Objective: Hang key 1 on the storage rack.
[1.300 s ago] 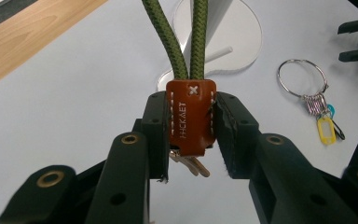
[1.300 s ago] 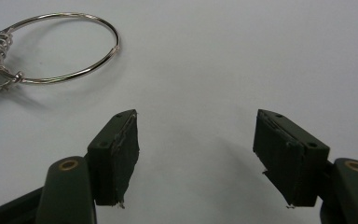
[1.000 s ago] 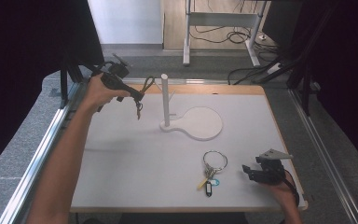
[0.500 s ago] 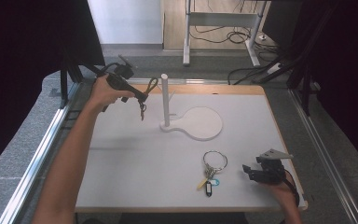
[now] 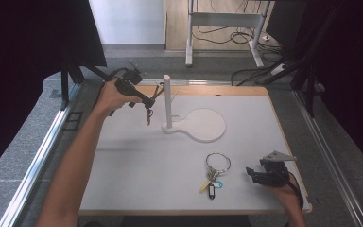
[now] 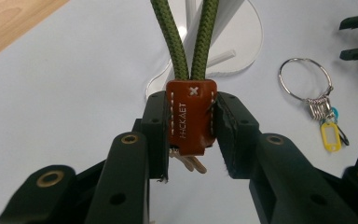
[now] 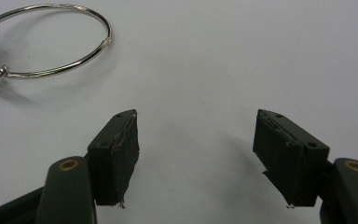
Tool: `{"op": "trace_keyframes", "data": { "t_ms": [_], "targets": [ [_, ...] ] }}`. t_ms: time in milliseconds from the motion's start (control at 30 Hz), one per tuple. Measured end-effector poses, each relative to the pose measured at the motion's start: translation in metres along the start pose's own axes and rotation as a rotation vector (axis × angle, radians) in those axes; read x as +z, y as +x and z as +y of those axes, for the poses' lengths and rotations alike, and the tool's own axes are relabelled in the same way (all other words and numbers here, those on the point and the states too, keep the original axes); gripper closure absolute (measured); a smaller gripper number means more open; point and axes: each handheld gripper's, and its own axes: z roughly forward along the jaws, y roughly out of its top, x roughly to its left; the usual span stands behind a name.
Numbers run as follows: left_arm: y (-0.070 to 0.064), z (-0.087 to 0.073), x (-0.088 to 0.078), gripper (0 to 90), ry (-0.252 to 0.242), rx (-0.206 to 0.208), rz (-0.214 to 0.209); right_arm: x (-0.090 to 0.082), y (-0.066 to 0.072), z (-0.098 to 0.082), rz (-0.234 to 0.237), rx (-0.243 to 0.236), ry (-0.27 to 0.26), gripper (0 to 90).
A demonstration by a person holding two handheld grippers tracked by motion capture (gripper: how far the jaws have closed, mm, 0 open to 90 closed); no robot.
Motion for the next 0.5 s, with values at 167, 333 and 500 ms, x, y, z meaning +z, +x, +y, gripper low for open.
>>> {"op": "trace_keyframes", "data": {
  "t_ms": [167, 333, 500],
  "targets": [
    [-0.003, 0.002, 0.009, 66.7, 0.009, 0.000, 0.005, 0.000, 0.000, 0.000, 0.001, 0.000, 0.002, 31.2],
    [-0.002, 0.001, 0.015, 66.6, 0.012, -0.008, 0.004, 0.000, -0.001, 0.000, 0.000, 0.000, 0.002, 31.3],
    [0.000, -0.001, 0.017, 66.3, 0.001, -0.018, 0.001, 0.000, -0.001, 0.000, 0.001, 0.000, 0.002, 31.2]
  ]
}}
